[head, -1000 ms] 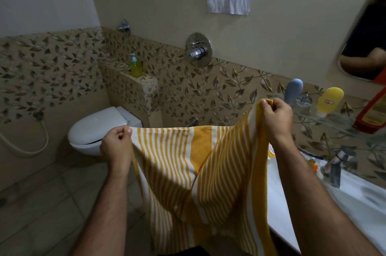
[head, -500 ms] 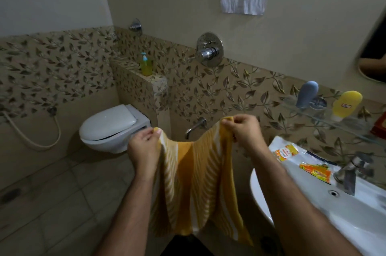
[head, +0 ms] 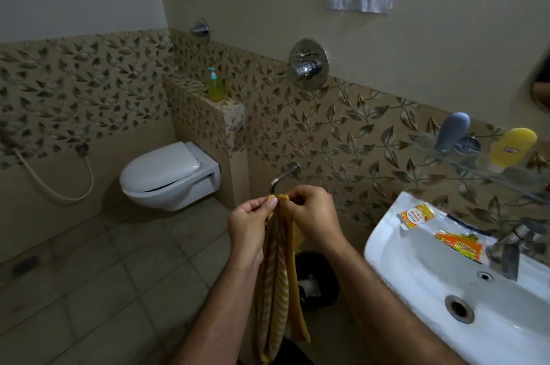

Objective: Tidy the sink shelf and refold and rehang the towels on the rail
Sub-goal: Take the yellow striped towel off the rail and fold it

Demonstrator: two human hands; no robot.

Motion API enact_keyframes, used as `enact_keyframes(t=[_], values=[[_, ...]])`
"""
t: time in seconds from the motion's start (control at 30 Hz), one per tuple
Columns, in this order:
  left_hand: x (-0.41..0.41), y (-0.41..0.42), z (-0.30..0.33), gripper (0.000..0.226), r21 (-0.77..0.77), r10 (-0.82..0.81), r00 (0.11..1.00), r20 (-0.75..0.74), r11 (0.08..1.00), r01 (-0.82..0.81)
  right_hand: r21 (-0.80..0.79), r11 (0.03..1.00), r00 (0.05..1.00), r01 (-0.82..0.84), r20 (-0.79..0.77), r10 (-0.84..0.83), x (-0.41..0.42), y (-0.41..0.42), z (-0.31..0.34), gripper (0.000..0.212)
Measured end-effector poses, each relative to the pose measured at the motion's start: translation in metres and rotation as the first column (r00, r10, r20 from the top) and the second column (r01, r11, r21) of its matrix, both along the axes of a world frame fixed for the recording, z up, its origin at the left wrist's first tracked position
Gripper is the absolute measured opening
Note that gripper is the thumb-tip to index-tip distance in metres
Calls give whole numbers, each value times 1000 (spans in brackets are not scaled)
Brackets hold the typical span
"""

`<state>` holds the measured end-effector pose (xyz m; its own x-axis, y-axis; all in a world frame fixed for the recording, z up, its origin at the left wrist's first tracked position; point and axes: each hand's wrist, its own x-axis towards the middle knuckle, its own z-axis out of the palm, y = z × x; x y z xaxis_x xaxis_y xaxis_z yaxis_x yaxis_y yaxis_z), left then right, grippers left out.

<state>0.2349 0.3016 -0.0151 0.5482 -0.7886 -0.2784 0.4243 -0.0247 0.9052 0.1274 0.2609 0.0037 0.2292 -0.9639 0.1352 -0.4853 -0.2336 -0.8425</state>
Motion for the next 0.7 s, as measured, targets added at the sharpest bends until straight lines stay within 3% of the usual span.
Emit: enact_keyframes(t=[0.13,0.43,0.57,0.7], values=[[-3,-2,0,11,-27,15,1000,-4,1000,-15,-132,990,994,40,-94,-53,6,6,-1,17],[-3,-2,-4,9,0,-39,999,4,999,39,-163,984,991,76,-98,-93,7,5,-3,11],[-3,0,2,10,-43,-50,998,25,998,51,-117,992,996,-52,-79,42,4,6,0,14],[0,0,4,20,-95,-92,990,105,990,102,-20,980,980,-197,-22,197,-2,4,-1,33]])
